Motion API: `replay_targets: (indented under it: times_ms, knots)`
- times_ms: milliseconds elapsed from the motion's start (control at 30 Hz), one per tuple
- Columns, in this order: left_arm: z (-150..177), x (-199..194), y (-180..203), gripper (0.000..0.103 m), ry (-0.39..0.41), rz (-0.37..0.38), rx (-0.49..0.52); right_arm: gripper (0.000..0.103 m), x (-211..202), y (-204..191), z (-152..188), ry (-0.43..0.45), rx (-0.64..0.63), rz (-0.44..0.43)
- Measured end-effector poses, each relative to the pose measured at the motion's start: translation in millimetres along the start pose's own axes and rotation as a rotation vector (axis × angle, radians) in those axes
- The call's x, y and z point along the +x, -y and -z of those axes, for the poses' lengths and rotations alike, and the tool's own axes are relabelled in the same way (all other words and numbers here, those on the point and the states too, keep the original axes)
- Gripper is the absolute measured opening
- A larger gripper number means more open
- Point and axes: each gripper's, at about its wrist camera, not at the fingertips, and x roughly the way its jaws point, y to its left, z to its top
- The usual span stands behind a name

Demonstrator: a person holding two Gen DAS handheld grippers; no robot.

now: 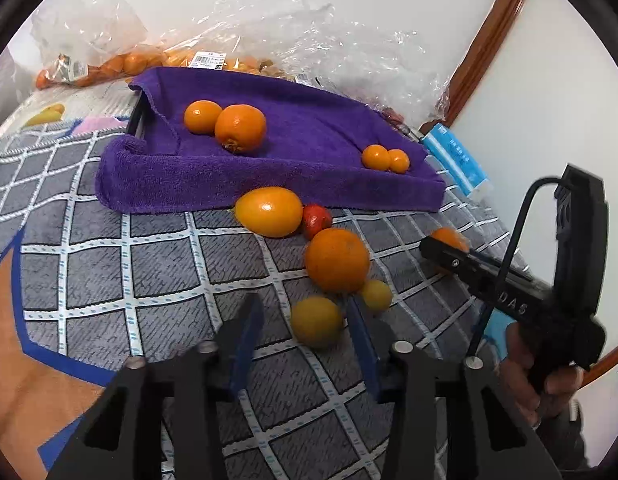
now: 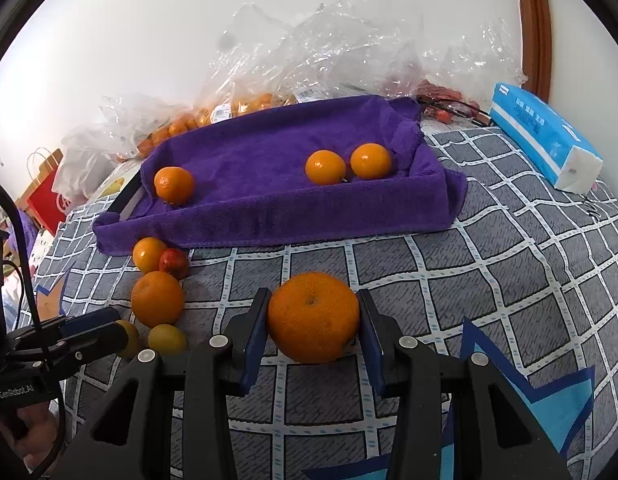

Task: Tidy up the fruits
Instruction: 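Move the left tool to a small yellow fruit while the right tool holds its orange, then grasp the small yellow fruit with the left tool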

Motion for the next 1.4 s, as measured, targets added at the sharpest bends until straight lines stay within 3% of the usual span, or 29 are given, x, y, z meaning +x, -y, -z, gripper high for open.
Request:
replay_targets:
  times_ms: [33, 267, 533, 967, 1400]
  knots:
    - [0.4, 1.0, 0.7, 0.027, -0.009, 0.013, 0.006, 0.042, 0.9, 0.2, -0.2, -0.003, 0.002, 0.004]
    - [-0.4, -2.3, -5.3, 0.028, -0.019, 0.057, -0.026, 0.042, 2.7, 1.6, -0.9, -0.008, 0.011, 0.011]
    - [-2.6, -11.5, -9.6, 0.028, 0.061, -0.059, -0.042, 0.042, 3.0, 1.1, -1.1, -0.010, 0.009, 0.012]
    - [-5.6, -4.3, -15.9, 0.028, 0.045, -0.049, -0.068, 0.042, -1.6, 2.4, -0.5, 0.008, 0.019, -0.013]
    - [-8.2, -21.4, -31.7, 0.028, 0.171, -0.090, -0.147, 0.042, -9.5, 2.4, -0.4, 0.043, 0.030, -0.038]
